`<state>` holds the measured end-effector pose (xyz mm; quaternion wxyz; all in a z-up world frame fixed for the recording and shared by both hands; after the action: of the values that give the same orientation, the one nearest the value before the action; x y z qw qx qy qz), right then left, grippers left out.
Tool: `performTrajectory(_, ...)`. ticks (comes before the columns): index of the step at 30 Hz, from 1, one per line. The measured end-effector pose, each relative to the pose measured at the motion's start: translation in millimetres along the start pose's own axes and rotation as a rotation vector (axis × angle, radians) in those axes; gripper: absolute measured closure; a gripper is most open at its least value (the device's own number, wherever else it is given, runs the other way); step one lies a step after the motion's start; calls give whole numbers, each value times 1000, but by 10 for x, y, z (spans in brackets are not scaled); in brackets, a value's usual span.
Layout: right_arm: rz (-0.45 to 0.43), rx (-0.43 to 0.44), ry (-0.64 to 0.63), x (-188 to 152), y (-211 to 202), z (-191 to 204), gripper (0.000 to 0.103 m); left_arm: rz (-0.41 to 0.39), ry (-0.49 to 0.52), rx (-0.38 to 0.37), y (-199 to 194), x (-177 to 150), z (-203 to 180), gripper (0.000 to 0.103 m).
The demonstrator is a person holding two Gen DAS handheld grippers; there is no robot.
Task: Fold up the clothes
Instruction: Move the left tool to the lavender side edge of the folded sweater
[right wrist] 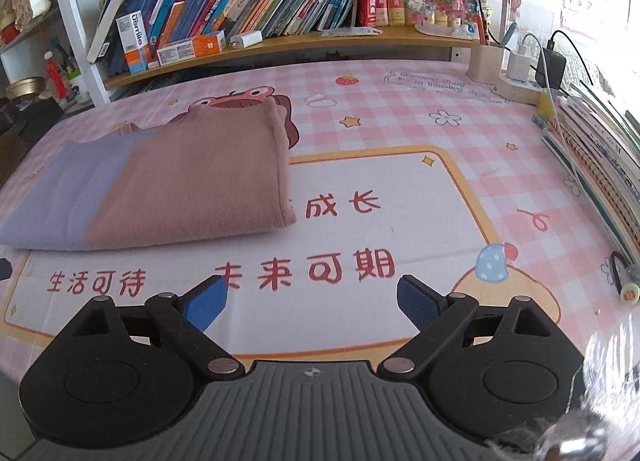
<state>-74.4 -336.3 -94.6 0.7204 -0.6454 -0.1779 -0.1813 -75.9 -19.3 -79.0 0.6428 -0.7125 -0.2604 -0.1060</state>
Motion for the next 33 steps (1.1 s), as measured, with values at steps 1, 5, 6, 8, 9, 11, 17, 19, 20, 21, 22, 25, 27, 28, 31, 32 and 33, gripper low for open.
performTrajectory(1,1,0,-1,-12,-3,5,10,5,0,-8,7,-10,-17,15)
performTrajectory(5,0,-5,-2,-46,-18,35,4,22,-11,-43,29,-37,-42,15)
performTrajectory(6,1,-6,-4,-48,-16,46,4,26,-15,-47,36,-42,-39,15)
performTrajectory(8,5,-7,-5,-63,-11,67,4,37,-24,-54,51,-56,-27,15)
performTrajectory(9,9,-7,-5,-75,-6,82,4,43,-29,-57,58,-64,-20,15)
performTrajectory(11,16,-9,-8,-94,5,118,3,62,-43,-72,80,-80,-2,15)
performTrajectory(17,33,-20,-34,-108,38,288,3,118,-122,-192,173,-61,69,15)
performTrajectory(19,37,-29,-36,-103,51,354,3,134,-137,-228,217,-22,77,15)
performTrajectory(20,42,-35,-36,-102,58,386,3,136,-143,-231,232,0,89,15)
performTrajectory(21,45,-38,-43,-98,68,421,3,136,-148,-234,246,23,103,15)
performTrajectory(22,49,-40,-49,-95,79,456,3,134,-155,-234,260,51,124,15)
performTrajectory(25,56,-49,-63,-77,105,538,3,134,-201,-246,326,137,215,15)
performTrajectory(27,48,-61,-55,-45,106,545,3,140,-245,-263,377,179,288,15)
performTrajectory(28,45,-67,-46,-27,109,539,3,142,-268,-273,402,200,327,15)
performTrajectory(31,47,-84,-23,6,134,516,3,139,-360,-319,458,269,470,16)
performTrajectory(32,49,-88,-18,14,143,516,3,135,-391,-336,475,295,516,17)
performTrajectory(33,51,-93,-14,23,153,515,3,131,-420,-356,492,326,548,17)
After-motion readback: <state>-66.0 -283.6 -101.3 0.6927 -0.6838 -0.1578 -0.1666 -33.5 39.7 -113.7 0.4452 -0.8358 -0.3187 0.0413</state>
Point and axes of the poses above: each gripper's, at about its wrist camera, not at the fingertips, and y roughly the way its jaws point, z to its left, x to its top, the point moved 9 cm from there along y, roughly the way its jaws point, and after that the axes turned 14 degrees about z, right-handed, at the moved point
